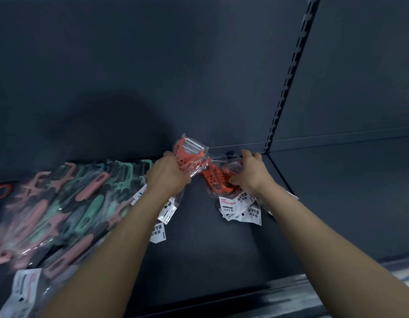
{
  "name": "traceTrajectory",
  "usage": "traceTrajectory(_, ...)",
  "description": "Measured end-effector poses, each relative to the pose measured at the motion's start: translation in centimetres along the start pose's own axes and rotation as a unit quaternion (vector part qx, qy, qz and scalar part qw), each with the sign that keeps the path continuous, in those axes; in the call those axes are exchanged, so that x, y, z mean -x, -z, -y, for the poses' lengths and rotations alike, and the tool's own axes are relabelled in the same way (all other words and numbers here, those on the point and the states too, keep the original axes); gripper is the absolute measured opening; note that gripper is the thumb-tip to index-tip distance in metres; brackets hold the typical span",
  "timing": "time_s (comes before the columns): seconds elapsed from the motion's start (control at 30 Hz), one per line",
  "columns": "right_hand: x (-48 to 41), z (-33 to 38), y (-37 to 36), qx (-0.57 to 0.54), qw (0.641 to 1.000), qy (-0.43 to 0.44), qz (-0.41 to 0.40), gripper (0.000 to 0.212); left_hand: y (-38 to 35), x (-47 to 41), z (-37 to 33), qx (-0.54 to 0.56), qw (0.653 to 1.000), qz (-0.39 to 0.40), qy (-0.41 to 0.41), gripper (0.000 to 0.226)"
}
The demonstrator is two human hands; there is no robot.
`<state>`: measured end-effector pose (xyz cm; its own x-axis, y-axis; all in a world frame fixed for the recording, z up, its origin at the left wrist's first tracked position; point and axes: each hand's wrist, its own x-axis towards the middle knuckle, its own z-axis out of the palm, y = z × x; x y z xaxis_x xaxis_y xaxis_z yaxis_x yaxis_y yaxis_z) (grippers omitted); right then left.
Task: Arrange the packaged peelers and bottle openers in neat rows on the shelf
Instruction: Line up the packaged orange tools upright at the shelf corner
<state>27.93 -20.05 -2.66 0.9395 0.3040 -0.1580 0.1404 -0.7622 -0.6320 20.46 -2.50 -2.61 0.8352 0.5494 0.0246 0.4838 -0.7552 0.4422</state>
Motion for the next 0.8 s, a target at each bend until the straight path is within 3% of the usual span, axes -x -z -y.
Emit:
traceTrajectory(0.13, -0.6, -0.8, 0.7, -0.01, 0.997, 0.03, -0.068, 0.054, 0.2, 0.6, -0.4, 0.064, 0.996, -0.058, 0.023, 0.044)
traceTrajectory(0.27, -0.9, 0.3, 0.2, 0.003, 0.995, 0.069, -0.069, 0.053, 0.3, 1.5, -0.7, 0.091, 0.993, -0.056, 0.058, 0.027)
traceTrajectory(0.47, -0.6, 1.7, -2.3, 0.188, 0.981, 0.047, -0.02, 0.076, 0.6, 3.3, 0.3, 0.094, 0.99, -0.054, 0.094, 0.028)
traceTrajectory(0.53, -0.5, 2.2, -2.8, 0.172, 0.985, 0.025, -0.008, 0.076, 0.9, 3.7, 0.7, 0.095, 0.989, -0.064, 0.089, 0.031)
traceTrajectory(0.67, 0.1, 2.9, -3.5, 0.117, 0.993, 0.024, 0.001, 0.054, 1.8, 4.4, 1.5, 0.135, 0.985, -0.08, 0.075, 0.029)
traceTrajectory(0.8, 1.2, 3.5, -3.4, 0.026, 0.998, 0.047, -0.012, 0.062, 2.7, 4.9, 2.3, 0.203, 0.972, -0.083, 0.083, 0.023)
